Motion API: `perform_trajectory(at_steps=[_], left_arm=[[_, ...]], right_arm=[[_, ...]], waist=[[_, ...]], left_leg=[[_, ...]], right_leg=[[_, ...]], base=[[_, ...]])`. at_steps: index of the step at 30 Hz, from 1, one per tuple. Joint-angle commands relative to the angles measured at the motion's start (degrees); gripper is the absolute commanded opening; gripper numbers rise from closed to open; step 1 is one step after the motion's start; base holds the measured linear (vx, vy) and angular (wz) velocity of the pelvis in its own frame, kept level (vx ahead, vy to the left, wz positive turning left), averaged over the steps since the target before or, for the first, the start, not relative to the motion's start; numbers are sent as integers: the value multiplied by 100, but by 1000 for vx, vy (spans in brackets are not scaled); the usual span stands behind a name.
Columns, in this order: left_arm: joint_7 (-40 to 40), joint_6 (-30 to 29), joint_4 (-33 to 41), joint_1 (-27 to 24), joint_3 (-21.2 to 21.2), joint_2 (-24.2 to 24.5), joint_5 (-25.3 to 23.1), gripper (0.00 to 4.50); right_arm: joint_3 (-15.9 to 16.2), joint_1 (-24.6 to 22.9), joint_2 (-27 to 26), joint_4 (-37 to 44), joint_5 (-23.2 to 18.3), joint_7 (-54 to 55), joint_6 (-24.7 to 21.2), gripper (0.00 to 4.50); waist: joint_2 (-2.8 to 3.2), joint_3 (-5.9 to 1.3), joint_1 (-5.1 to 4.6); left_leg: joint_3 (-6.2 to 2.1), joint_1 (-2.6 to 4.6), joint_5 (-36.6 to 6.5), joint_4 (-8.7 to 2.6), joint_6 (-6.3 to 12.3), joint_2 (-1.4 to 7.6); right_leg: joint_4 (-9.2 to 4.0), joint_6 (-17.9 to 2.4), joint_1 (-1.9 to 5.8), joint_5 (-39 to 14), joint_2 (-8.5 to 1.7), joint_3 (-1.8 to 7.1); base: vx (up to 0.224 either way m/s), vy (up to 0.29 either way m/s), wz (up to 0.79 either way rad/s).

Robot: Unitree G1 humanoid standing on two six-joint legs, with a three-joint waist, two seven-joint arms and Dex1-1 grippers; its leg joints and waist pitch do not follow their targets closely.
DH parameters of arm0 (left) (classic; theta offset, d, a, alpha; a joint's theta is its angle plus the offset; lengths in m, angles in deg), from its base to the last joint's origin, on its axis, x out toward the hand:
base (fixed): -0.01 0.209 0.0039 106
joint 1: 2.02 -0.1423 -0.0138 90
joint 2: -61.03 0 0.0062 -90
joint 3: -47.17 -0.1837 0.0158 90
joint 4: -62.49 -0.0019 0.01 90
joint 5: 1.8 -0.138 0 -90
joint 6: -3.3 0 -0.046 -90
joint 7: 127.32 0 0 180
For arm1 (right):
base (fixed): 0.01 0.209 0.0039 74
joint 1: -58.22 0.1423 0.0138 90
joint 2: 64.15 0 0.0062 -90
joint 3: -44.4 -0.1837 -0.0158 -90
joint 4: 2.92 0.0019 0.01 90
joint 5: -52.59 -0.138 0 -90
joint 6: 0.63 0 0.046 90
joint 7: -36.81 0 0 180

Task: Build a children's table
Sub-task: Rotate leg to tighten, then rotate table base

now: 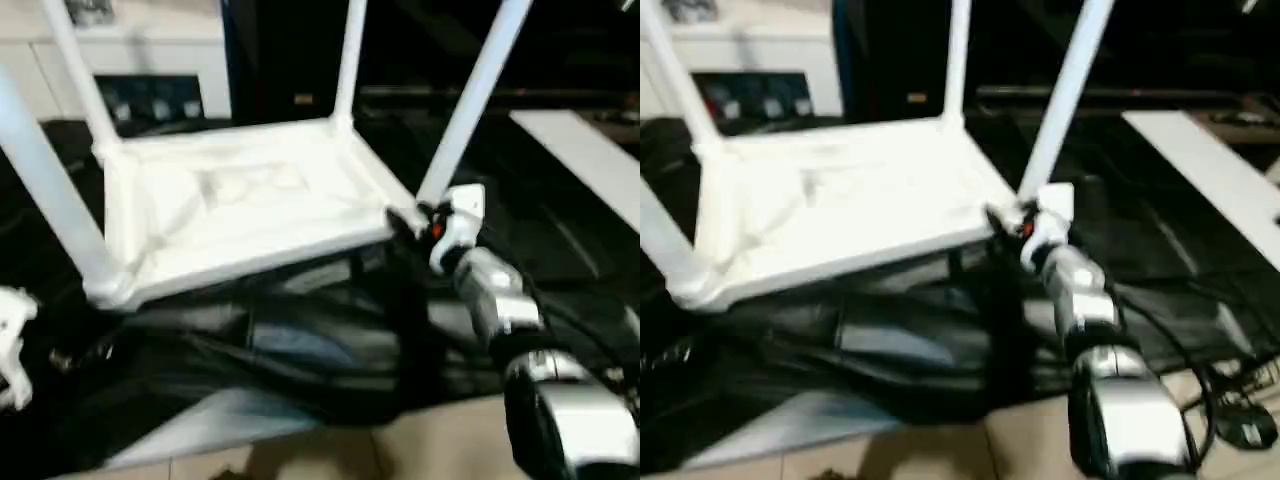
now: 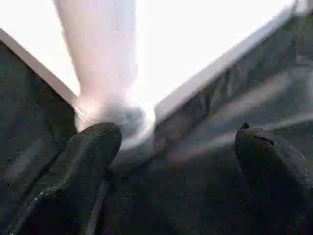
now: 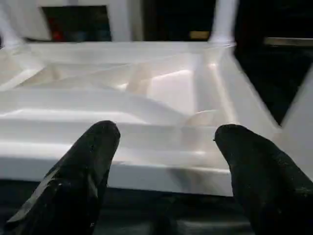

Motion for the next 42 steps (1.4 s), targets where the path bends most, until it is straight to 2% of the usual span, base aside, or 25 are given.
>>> perform_trajectory(at_steps=[1,2,3,4,5,7,8,9,12,16,17,19,21,22,23,24,26,30,31,36,37,38,41,42], left_arm=[[-218,-531,735,38,171,207,239,450],[-218,-531,735,38,171,207,239,450],[-471,-1067,1363,12,43,272,298,450],[-497,-1125,1427,1,12,276,292,450],[-560,-1254,1572,-28,-68,279,270,450],[-683,-1484,1832,-107,-274,266,194,450],[-730,-1595,1975,-161,-411,251,175,450],[-780,-1702,2120,-179,-650,222,104,450],[-950,-1872,2331,-82,-920,108,177,450],[-1143,-2231,2455,98,-741,112,378,450],[-1042,-2454,2629,-55,-661,254,527,450],[-924,-2573,2752,-178,-615,322,691,450],[-754,-2757,2902,-376,-637,400,884,450],[-714,-2808,2956,-449,-686,436,891,450],[-726,-2801,2954,-468,-776,471,774,450],[-778,-2720,2817,-419,-895,466,564,450],[-808,-2722,2727,-364,-955,483,488,450],[-634,-2733,2567,-358,-1139,682,473,450],[-592,-2716,2540,-370,-1183,723,464,450],[-481,-2681,2525,-393,-1502,753,381,450],[-495,-2678,2537,-385,-1572,722,357,450],[-505,-2677,2544,-376,-1639,695,328,450],[-491,-2704,2576,-415,-1834,654,317,450],[-504,-2708,2595,-446,-1888,658,302,450]], right_arm=[[140,-210,244,336,188,-123,-145,370],[140,-210,244,336,188,-123,-145,370],[323,-563,368,772,250,-445,-267,370],[342,-610,376,836,239,-502,-298,370],[392,-719,393,988,218,-635,-358,370],[520,-926,421,1290,216,-893,-416,370],[616,-1037,434,1460,233,-1023,-467,370],[752,-1128,454,1581,266,-1222,-467,370],[1000,-1258,497,1840,305,-1501,-513,370],[1238,-1452,550,2317,245,-1870,-794,370],[1362,-1546,567,2478,257,-2068,-883,370],[1426,-1578,578,2517,264,-2174,-915,370],[1526,-1638,627,2599,285,-2337,-995,370],[1563,-1650,644,2601,305,-2381,-1014,370],[1623,-1657,662,2572,361,-2409,-989,370],[1732,-1666,693,2521,465,-2462,-938,370],[1840,-1692,742,2554,532,-2533,-953,370],[2130,-1771,920,2735,738,-2803,-953,370],[2174,-1780,952,2762,761,-2870,-946,370],[2380,-1875,1280,3087,686,-3542,-1091,370],[2415,-1912,1365,3168,670,-3676,-1113,370],[2446,-1945,1445,3239,654,-3789,-1137,370],[2396,-1923,1578,3211,670,-3799,-1061,370],[2348,-1889,1581,3149,690,-3731,-1001,370]], waist=[[193,-290,2],[206,-281,7],[230,-265,23],[210,-270,45],[223,-244,45],[201,-258,42],[214,-260,39],[200,-261,35],[201,-260,-2],[199,-254,-24],[159,-260,-32],[168,-259,-25],[184,-261,-15],[185,-262,-18],[128,-259,-27],[162,-260,-16],[181,-254,-11],[167,-260,6],[164,-253,4],[130,-258,-17],[94,-258,-22],[122,-251,7],[102,-251,2],[65,-253,-9]], left_leg=[[-105,160,-2514,-413,-103,300],[-111,157,-2545,-423,-135,304],[-111,176,-2684,-418,-178,292],[-118,182,-2704,-418,-177,306],[-128,167,-2753,-428,-166,300],[-137,143,-2708,-417,-148,282],[-141,141,-2686,-413,-138,277],[-146,120,-2600,-416,-121,276],[-153,107,-2543,-411,-109,277],[-150,123,-2487,-389,-102,261],[-150,106,-2458,-387,-98,256],[-159,82,-2394,-391,-69,266],[-149,119,-2419,-378,-76,265],[-159,95,-2388,-392,-75,276],[-154,79,-2370,-399,-50,282],[-153,100,-2352,-399,-49,284],[-142,120,-2375,-392,-72,282],[-153,114,-2360,-394,-100,276],[-152,125,-2411,-396,-90,276],[-149,116,-2351,-395,-50,293],[-141,117,-2330,-390,-24,288],[-139,132,-2308,-388,-7,302],[-142,129,-2315,-384,-23,296],[-143,123,-2335,-381,-33,289]], right_leg=[[-510,-1101,134,-1775,-339,313],[-491,-1089,143,-1804,-332,308],[-519,-996,130,-2062,-334,315],[-531,-953,146,-2079,-340,318],[-558,-911,138,-2200,-344,326],[-578,-795,153,-2437,-362,333],[-582,-768,151,-2471,-367,337],[-591,-727,160,-2515,-372,336],[-599,-714,161,-2585,-374,330],[-608,-706,149,-2520,-339,335],[-601,-705,170,-2523,-336,331],[-594,-717,170,-2523,-340,339],[-608,-743,136,-2505,-329,347],[-582,-777,161,-2383,-324,348],[-588,-762,168,-2373,-318,347],[-581,-765,151,-2344,-319,354],[-602,-751,139,-2355,-315,357],[-598,-679,171,-2388,-319,351],[-604,-666,159,-2435,-318,354],[-593,-717,177,-2339,-324,358],[-599,-709,186,-2343,-315,359],[-604,-694,172,-2367,-329,370],[-612,-682,179,-2487,-340,364],[-623,-650,181,-2605,-342,355]], base=[[0,0,0],[0,0,0],[0,0,0],[0,0,0],[0,0,0],[0,0,0],[0,0,0],[0,0,0],[0,0,0],[0,0,0],[0,0,0],[0,0,0],[0,0,0],[0,0,0],[0,0,0],[0,0,0],[0,0,0],[0,0,0],[0,0,0],[0,0,0],[0,0,0],[0,0,0],[0,0,0],[0,0,0]])
